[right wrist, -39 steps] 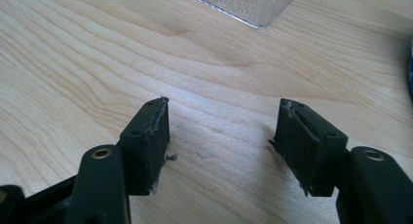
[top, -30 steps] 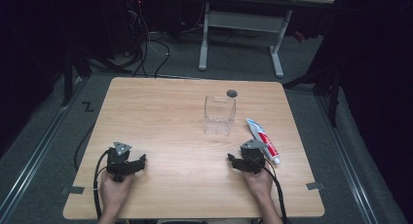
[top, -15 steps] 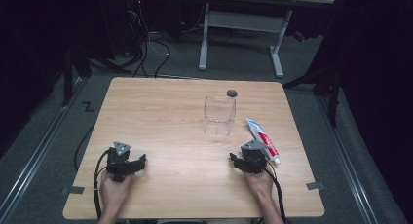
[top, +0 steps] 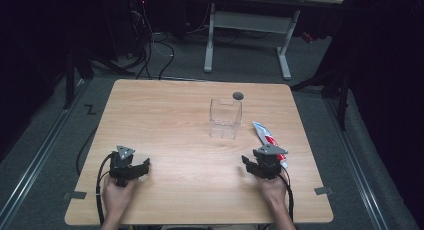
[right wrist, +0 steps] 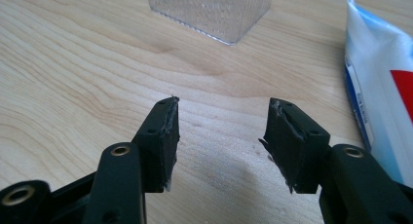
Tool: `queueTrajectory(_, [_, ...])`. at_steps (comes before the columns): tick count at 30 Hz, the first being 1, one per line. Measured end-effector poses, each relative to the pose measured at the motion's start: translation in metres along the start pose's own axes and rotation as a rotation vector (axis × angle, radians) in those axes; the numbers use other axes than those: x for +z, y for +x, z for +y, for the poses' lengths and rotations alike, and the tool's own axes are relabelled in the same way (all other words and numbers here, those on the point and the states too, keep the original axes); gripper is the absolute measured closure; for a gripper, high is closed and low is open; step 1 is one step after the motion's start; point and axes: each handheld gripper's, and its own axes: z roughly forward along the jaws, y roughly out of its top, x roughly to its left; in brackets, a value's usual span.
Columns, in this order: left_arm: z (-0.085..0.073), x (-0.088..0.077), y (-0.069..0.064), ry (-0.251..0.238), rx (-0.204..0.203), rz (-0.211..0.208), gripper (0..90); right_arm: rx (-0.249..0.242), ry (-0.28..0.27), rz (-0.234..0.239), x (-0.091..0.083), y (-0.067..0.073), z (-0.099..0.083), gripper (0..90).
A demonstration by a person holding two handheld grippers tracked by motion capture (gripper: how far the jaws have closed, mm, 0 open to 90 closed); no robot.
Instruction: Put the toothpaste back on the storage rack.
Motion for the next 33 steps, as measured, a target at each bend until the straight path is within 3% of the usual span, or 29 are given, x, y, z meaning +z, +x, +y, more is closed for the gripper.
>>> queueTrajectory(14, [0.0, 0.0, 0.0, 0.0, 0.0, 0.0, 22.2, 0.005, -0.062, -0.01, -0.022, -0.011, 0.001, 44.3])
queueTrajectory(23, [0.0, 0.0, 0.0, 0.0, 0.0, 0.0, 22.2, 0.074, -0.047, -0.041, -0.031, -0.028, 0.002, 46.6])
queueTrajectory(33, [0.0, 0.0, 0.0, 0.0, 0.0, 0.0, 22.2, 0.068, -0.032, -0.08, -0.033, -0.044, 0.01, 44.4])
